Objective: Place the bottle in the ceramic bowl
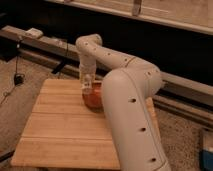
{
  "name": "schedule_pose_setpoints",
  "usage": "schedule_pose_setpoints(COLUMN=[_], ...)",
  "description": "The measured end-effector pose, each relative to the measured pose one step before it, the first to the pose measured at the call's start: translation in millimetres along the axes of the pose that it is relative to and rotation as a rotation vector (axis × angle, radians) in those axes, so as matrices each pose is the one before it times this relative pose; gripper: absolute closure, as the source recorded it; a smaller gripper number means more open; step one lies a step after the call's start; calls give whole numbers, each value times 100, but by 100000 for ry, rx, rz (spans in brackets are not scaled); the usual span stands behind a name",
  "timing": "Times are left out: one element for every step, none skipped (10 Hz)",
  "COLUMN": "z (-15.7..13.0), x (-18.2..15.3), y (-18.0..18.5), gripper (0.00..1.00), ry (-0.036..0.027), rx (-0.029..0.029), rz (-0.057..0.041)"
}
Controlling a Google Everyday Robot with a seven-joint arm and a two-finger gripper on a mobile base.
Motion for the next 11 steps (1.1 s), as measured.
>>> schedule_pose_setpoints(z=[191, 279, 636, 830, 563, 847, 503, 510, 272, 22, 16], x=[18, -36, -47, 66, -33, -47, -55, -14, 1, -2, 72], y=[-588, -638, -633, -622, -463, -730, -494, -626, -411, -589, -306], gripper=[75, 67, 57, 45, 37, 26, 21, 20, 20, 20, 20], ry=[-203, 65, 412, 1362, 914, 1462, 916, 1411, 710, 386, 174], rx=[1361, 1485, 2078, 2555, 1748, 2400, 1207, 1062, 498, 438, 120], rz=[1278, 1377, 1554, 1902, 1275, 2045, 1535, 1947, 1202, 1376, 664])
